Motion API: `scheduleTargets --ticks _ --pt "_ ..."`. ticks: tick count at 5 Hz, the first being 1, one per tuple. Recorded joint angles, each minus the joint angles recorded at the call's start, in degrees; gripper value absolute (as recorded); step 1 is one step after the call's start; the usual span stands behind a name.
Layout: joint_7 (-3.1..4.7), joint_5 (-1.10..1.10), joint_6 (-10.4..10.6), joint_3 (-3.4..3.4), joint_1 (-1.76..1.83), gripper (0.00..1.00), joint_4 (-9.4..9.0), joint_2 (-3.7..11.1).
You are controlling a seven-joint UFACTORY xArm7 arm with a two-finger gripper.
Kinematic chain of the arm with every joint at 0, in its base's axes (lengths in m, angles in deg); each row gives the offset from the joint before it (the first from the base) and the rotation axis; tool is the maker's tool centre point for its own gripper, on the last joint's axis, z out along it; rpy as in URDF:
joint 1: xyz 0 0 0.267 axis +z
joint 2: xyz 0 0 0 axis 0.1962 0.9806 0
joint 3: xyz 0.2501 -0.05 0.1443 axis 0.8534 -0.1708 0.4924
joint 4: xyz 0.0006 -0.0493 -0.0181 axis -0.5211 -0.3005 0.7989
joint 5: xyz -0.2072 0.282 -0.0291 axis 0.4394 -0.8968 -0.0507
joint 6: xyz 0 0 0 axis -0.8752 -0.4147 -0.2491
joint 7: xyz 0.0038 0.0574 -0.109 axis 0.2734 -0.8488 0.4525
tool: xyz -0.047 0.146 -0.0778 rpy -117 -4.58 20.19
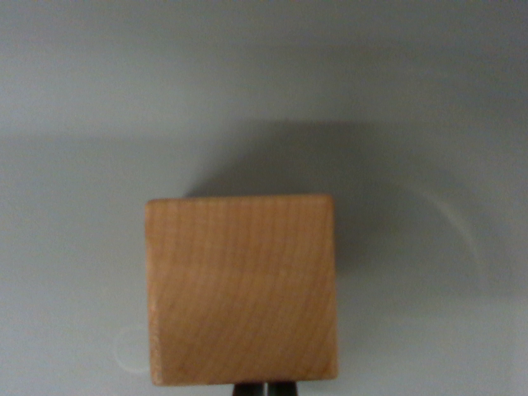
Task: Push wooden cube
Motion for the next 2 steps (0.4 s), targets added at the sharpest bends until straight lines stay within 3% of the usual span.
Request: scheduleTargets --ticks 1,2 --pt "-0.21 -0.04 -0.76 0.11 0.01 1.00 1.88 1.11" --pt "-0.21 -0.04 -0.76 0.11 0.01 1.00 1.88 1.11"
